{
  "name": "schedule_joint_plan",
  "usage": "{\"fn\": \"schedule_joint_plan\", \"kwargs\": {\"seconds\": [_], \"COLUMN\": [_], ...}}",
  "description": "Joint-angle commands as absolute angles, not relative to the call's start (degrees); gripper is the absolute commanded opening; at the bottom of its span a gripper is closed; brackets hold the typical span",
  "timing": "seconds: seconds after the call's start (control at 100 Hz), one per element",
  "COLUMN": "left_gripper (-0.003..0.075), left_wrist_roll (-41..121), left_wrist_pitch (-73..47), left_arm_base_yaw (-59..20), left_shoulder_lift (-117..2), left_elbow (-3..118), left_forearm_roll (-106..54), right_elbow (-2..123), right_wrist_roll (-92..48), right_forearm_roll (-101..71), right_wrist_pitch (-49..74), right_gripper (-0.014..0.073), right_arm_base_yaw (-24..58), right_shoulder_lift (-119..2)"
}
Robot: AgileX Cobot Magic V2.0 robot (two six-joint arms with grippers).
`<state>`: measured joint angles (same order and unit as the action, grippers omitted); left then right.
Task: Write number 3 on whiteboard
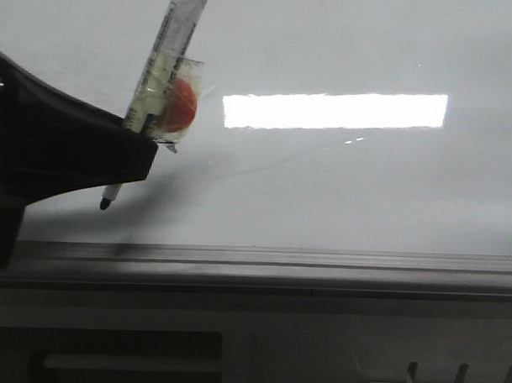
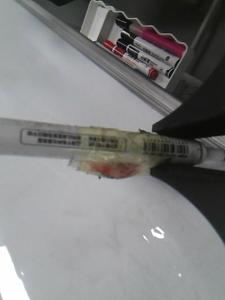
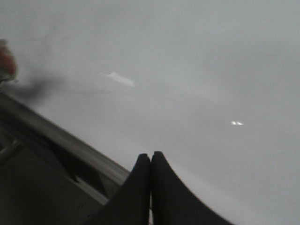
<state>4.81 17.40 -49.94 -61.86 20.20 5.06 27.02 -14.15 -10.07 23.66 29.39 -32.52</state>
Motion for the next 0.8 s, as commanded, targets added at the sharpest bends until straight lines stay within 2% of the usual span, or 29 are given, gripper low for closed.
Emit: {"fn": "schedule_joint_plan", "kwargs": {"seconds": [0.0, 0.15, 0.25, 0.36, 0.56, 0.79], "left_gripper": [-0.0021, -0.0021, -0.0021, -0.0021, -0.0021, -0.002], "left_wrist_roll": [5.47, 8.68, 10.52, 10.52, 10.52, 10.52], "left_wrist_pitch": [17.14, 9.27, 8.75, 9.23, 10.06, 12.07], "left_arm_base_yaw": [-49.99, -49.99, -49.99, -49.99, -49.99, -50.13], "left_shoulder_lift": [-60.79, -60.79, -60.79, -60.79, -60.79, -60.79], "left_elbow": [23.48, 26.54, 27.1, 27.1, 27.1, 27.1], "left_forearm_roll": [10.71, 16.99, 22.49, 28.34, 29.56, 32.28], "right_elbow": [30.73, 33.41, 35.47, 37.84, 40.87, 42.25], "right_wrist_roll": [-17.08, -17.68, -17.8, -17.8, -17.89, -17.89], "right_forearm_roll": [-10.32, -10.21, -10.1, -9.97, -6.87, -6.58], "right_wrist_pitch": [20.03, 19.91, 20.15, 19.91, 16.71, 11.53], "right_gripper": [0.0025, 0.026, 0.0365, 0.0368, 0.0368, 0.0368], "right_arm_base_yaw": [34.87, 43.5, 47.64, 50.99, 56.12, 56.81], "right_shoulder_lift": [-36.62, -42.72, -45.85, -49.65, -55.54, -59.56]}}
